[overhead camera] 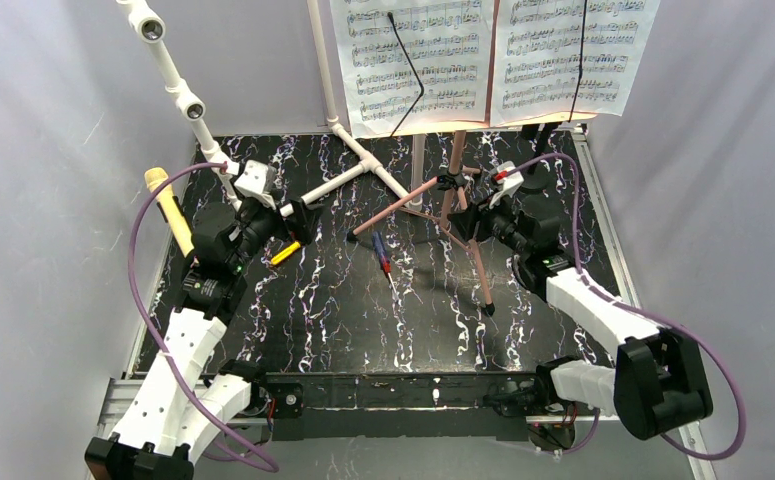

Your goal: Pack up the instrument practice props

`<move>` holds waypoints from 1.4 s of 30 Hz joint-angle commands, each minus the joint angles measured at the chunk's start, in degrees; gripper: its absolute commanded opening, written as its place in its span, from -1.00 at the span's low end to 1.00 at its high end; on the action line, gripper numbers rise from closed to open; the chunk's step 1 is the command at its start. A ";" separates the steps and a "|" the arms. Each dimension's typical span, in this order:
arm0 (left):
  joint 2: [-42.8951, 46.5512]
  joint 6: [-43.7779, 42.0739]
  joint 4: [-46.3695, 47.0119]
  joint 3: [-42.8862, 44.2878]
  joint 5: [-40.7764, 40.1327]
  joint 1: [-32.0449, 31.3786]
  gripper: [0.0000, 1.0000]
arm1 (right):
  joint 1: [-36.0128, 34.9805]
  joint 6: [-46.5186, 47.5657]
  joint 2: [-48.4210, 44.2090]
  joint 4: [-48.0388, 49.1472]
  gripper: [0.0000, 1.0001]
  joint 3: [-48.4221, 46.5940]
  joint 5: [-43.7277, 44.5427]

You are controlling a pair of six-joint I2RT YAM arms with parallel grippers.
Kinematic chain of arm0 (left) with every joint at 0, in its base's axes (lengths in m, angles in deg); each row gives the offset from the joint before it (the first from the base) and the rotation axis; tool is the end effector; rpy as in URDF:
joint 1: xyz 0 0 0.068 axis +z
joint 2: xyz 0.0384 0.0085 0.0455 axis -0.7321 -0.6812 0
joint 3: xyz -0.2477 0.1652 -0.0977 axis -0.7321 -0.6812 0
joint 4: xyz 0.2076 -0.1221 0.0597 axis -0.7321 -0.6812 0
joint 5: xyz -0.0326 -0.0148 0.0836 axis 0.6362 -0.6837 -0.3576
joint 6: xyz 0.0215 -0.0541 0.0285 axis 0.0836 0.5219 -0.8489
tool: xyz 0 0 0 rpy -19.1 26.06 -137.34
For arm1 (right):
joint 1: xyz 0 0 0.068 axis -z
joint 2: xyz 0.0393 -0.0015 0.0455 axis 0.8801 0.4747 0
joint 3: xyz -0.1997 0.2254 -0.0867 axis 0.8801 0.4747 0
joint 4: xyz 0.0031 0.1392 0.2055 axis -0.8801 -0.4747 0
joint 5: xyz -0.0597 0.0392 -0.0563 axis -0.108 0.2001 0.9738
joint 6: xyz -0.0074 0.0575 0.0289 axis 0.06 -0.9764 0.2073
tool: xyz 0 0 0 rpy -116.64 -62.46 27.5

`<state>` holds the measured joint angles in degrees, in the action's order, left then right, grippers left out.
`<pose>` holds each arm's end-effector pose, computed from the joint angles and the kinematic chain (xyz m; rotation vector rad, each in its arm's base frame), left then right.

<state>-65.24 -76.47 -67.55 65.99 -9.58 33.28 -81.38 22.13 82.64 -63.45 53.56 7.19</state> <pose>0.1549 -0.0516 0.4032 0.3316 1.5148 -0.4571 0.2281 0.0975 0.3148 -0.3955 1.6711 0.6159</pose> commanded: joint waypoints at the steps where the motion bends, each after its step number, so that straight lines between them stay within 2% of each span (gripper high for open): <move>1: 1.30 -1.19 1.95 -0.78 1.54 -1.13 0.96 | -0.70 1.80 3.05 7.72 0.02 -1.49 0.82; 6: 0.50 -1.93 2.06 -0.79 4.07 -2.32 0.97 | -0.93 2.36 3.28 6.93 -0.45 -0.05 -0.62; 14: 0.29 -1.24 1.63 0.85 10.29 -3.03 0.96 | -0.86 7.20 -1.58 -1.80 -0.95 1.03 -1.07; 18: 0.28 0.01 0.61 2.95 12.02 -3.18 0.96 | -0.14 10.76 -2.03 -5.95 -0.97 -0.54 -0.17; 27: 1.71 0.68 -4.02 7.86 13.07 -3.31 0.96 | 4.11 15.71 4.18 -14.07 -0.97 -6.80 -8.48; 33: 0.86 3.53 -6.87 13.81 14.64 -3.35 0.96 | 4.16 13.79 3.37 -15.17 -0.68 -6.91 -11.41; 37: -0.77 6.47 -9.44 19.33 15.96 -3.35 0.97 | 4.17 11.80 -0.30 -16.54 -0.24 -7.19 -8.84; 42: -3.00 9.64 -11.93 25.89 17.95 -3.36 0.97 | 4.16 10.08 -4.51 -22.34 0.08 -9.54 -5.06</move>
<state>-67.21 -70.20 -76.77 87.19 5.46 30.33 -77.43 33.26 82.12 -80.12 47.57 -0.68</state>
